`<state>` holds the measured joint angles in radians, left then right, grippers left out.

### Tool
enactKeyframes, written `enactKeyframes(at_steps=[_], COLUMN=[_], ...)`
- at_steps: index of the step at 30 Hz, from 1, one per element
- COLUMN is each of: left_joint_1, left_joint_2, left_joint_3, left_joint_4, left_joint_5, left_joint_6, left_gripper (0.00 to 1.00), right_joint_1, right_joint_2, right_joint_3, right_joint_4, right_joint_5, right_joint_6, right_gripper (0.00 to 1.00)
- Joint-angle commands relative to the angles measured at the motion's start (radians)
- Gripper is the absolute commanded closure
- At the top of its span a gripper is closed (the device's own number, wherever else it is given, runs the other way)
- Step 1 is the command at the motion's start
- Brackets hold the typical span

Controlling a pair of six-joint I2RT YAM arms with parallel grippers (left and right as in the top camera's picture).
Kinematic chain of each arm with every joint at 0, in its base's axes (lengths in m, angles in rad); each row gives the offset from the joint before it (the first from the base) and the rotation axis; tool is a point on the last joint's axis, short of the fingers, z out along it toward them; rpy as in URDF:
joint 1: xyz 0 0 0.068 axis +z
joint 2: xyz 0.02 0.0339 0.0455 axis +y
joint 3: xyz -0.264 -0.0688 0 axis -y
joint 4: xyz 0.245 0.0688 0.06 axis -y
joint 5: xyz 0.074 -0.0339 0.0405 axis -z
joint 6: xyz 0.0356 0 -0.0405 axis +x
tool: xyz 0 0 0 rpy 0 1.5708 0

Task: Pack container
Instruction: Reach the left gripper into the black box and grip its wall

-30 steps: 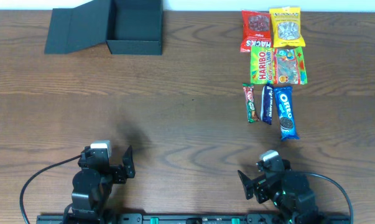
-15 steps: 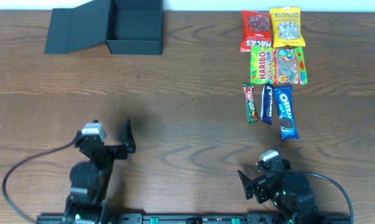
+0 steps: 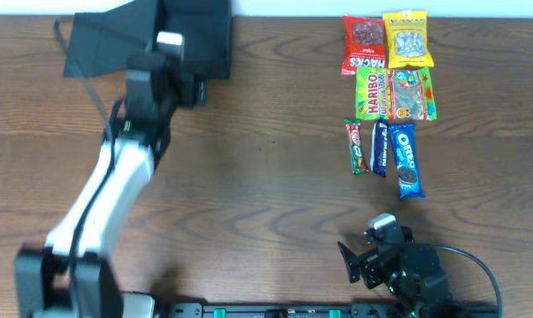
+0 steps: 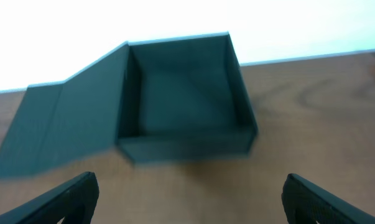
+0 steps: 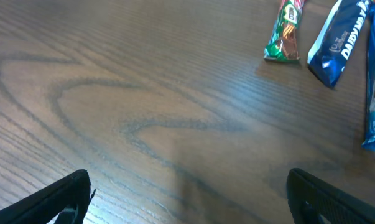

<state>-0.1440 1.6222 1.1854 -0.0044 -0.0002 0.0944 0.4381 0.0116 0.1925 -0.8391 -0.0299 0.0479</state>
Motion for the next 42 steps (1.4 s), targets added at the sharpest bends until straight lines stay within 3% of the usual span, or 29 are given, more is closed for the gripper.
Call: enactKeyframes(at_steps=[1, 7, 13, 16, 27, 37, 42], left_joint_1=[0.018, 0.038, 0.05, 0.051, 0.051, 0.05, 0.05], left_joint_2=[0.159, 0.457, 0.621, 0.632, 0.623, 0.62, 0.618], left_joint_3=[0.184, 0.509, 0.628, 0.628, 0.628, 0.63, 0.644], left_joint_4=[-0.042, -0.133, -0.192, -0.278, -0.571, -1.018, -1.061], left_joint_5=[-0.002, 0.027, 0.096, 0.132, 0.132, 0.23, 0.254], left_joint_6=[0.025, -0.01, -0.124, -0.172, -0.174, -0.208, -0.215], left_gripper=[0.05, 0.05, 0.05, 0.05, 0.05, 0.05, 0.05], right_joint_1=[0.01, 0.01, 0.01, 0.01, 0.01, 0.01, 0.01], right_joint_2=[-0.006, -0.006, -0.006, -0.006, -0.006, -0.006, -0.006], right_joint_3=[-0.006, -0.006, -0.006, -0.006, -0.006, -0.006, -0.006], right_joint_4=[0.002, 0.002, 0.002, 0.002, 0.002, 0.002, 0.002], right_joint_5=[-0.004, -0.004, -0.004, -0.004, -0.004, -0.004, -0.004], right_joint_6=[0.0, 0.0, 0.0, 0.0, 0.0, 0.0, 0.0], right_gripper=[0.01, 0.01, 0.01, 0.01, 0.01, 0.01, 0.0])
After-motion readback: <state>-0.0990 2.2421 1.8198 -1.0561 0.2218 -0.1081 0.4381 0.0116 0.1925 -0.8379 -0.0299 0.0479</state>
